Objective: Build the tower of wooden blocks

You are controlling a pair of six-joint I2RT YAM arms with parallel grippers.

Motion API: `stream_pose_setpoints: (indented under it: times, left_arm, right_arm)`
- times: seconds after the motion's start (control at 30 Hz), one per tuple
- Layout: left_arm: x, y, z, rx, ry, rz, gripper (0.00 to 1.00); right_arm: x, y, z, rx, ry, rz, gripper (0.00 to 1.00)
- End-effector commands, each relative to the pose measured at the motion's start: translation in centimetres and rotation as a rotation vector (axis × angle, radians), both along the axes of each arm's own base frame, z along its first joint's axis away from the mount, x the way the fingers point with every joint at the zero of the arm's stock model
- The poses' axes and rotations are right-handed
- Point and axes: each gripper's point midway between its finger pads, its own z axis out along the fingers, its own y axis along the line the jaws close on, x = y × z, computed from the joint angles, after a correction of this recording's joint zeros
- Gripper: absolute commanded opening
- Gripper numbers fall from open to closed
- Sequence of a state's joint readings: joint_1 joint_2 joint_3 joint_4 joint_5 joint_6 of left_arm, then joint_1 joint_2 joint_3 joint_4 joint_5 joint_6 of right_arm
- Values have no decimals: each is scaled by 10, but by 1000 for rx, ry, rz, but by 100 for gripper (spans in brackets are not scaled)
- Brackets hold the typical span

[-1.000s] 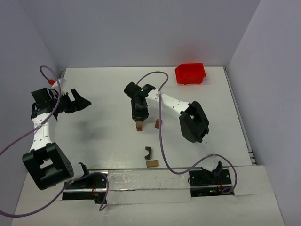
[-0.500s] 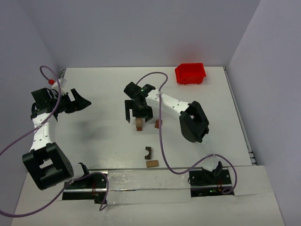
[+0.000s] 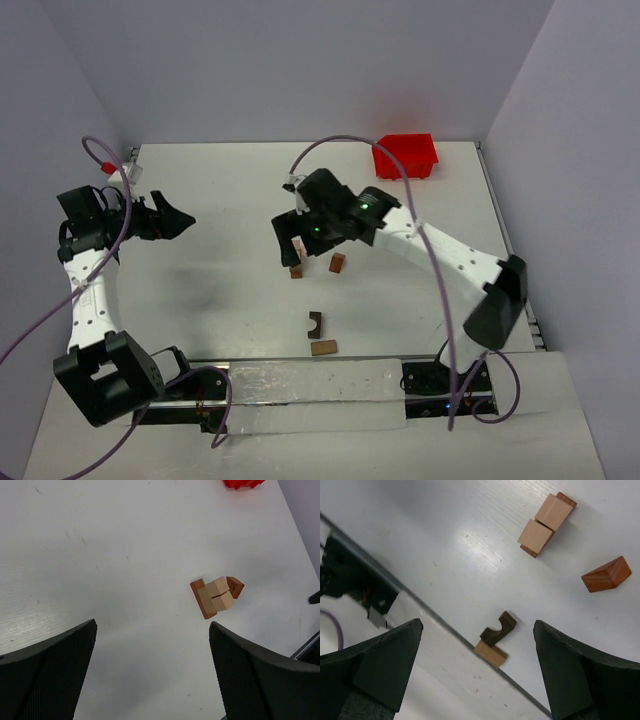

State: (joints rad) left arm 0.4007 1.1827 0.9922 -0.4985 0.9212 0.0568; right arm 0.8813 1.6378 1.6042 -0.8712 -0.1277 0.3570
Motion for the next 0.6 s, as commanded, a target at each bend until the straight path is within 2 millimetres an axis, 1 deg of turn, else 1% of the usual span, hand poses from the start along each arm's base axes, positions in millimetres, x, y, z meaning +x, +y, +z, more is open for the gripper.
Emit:
stream_pose_setpoints:
  times: [0.0,0.07,0.13,0.17,0.23,0.27,0.3,0.37,0.4,0.47,0.57]
  left_arm:
    - [-12,-6,30,65,-109,-57,99]
    - [-18,-8,30,86,-119,-79,99]
    - [-29,-14,25,141,-136,-129,99]
    - [-33,-17,22,166,-145,-149,99]
    - [-41,-22,13,217,-146,-177,99]
    - [-44,-27,8,243,-145,-196,99]
    - [-46,-32,3,260,-139,-214,99]
    - [-52,-46,-2,290,-149,-257,99]
    - [-52,-48,-6,307,-147,-257,99]
    - [-56,-59,-11,318,-148,-289,99]
    - [-61,-70,-8,294,-179,-316,99]
  right_arm:
    - [-17,-26,30,83,-149,311,100]
    - [-21,-41,36,83,-215,379,100]
    - [-34,-66,30,63,-282,453,100]
    - [-40,-75,25,51,-310,485,100]
    - [-52,-88,3,19,-327,564,100]
    - [-57,-93,-4,7,-334,592,99]
    - [-60,-96,-10,-1,-333,609,98]
    - [-67,-100,-30,-17,-303,641,96]
    - [-69,-102,-40,-27,-287,647,94]
    - [-69,-98,-48,-25,-292,666,93]
    - [-76,-93,-60,4,-285,703,92]
